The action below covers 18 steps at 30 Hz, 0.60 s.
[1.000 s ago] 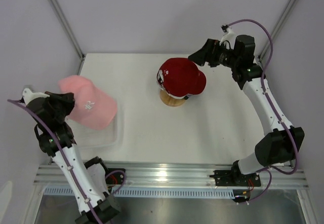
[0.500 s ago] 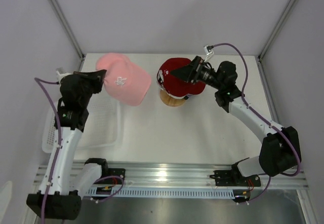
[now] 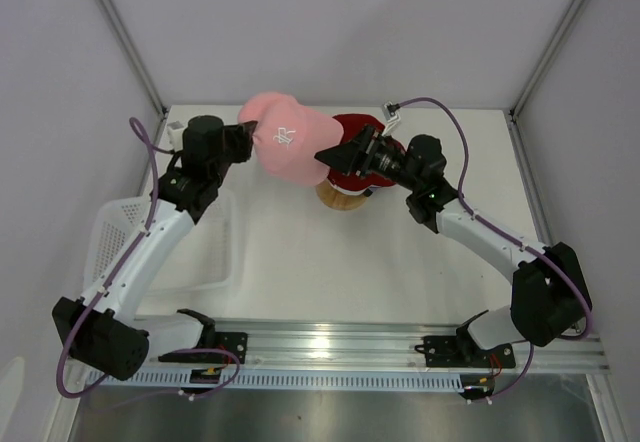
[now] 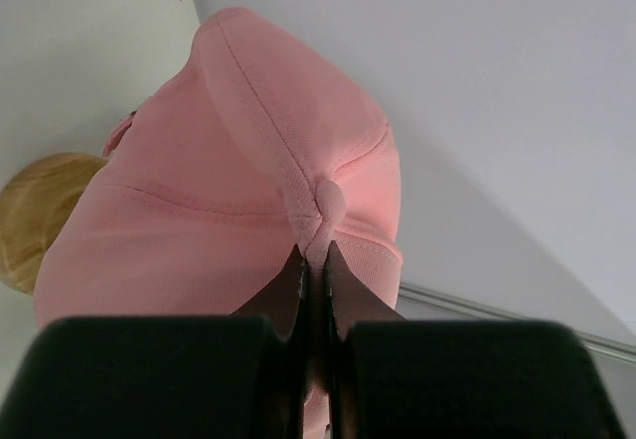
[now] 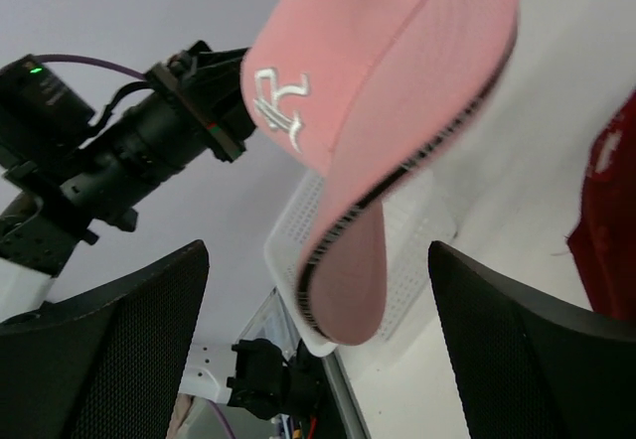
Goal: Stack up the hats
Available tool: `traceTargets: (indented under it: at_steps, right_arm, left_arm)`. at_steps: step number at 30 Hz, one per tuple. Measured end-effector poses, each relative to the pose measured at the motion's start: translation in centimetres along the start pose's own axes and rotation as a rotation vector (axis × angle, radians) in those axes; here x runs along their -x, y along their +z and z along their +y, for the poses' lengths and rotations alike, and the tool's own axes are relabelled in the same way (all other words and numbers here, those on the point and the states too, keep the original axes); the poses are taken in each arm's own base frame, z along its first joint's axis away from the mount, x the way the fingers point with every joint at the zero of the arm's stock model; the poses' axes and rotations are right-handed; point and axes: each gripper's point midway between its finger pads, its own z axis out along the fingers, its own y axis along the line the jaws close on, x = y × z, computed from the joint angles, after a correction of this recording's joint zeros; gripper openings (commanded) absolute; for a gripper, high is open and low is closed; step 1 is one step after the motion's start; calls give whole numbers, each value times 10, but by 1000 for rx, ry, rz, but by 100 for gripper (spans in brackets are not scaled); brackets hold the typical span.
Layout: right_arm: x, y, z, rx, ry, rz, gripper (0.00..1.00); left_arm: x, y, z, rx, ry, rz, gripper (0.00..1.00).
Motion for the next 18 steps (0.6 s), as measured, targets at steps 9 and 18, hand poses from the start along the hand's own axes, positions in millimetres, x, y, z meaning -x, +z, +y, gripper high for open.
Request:
traceTargets:
  at_steps: [9, 18]
  right_arm:
    - [3, 0, -24, -109, -12, -34, 30]
    - [27, -13, -21, -155, -54, -45, 0]
  left_arm:
    - [-28, 0, -15, -43, -13, 61, 1]
    - [-54, 2, -22, -116, 169, 137, 47]
